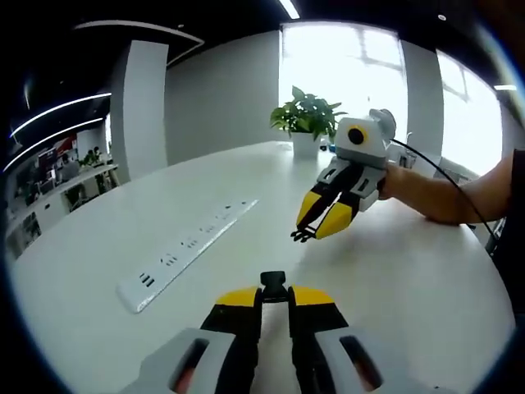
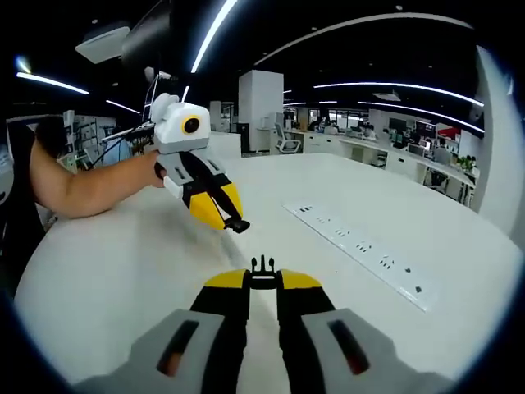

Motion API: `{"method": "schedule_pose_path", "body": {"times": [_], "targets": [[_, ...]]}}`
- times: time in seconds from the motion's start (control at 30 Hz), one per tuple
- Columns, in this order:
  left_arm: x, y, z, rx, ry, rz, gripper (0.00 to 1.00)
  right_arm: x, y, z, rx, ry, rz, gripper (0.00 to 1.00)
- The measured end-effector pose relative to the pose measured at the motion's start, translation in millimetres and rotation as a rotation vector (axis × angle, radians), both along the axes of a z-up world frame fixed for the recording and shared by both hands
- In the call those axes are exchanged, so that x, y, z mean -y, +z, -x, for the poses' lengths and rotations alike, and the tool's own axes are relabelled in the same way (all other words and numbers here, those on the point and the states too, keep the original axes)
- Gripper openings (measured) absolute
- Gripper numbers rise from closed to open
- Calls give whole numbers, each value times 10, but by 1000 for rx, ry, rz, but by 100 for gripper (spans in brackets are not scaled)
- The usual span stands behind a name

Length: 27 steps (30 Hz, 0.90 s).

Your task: Snap the two parts of the plastic buckle together until the buckle closes and remains connected.

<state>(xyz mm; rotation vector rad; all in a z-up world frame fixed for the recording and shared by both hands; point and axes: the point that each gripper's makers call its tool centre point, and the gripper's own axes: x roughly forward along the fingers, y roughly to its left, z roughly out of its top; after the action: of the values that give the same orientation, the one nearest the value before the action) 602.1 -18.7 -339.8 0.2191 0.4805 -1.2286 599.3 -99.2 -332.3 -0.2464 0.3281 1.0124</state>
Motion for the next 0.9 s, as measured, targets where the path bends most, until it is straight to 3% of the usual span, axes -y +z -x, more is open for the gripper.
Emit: {"method": "schedule_pose_path", "body": {"times": [0.63, 0.9], "targets": [[-32, 230, 100, -8, 1, -10, 11, 6, 291, 62, 6, -30, -14, 12], [-24, 341, 149, 13, -13, -8, 11, -36, 411, 120, 2, -34, -33, 12]]}}
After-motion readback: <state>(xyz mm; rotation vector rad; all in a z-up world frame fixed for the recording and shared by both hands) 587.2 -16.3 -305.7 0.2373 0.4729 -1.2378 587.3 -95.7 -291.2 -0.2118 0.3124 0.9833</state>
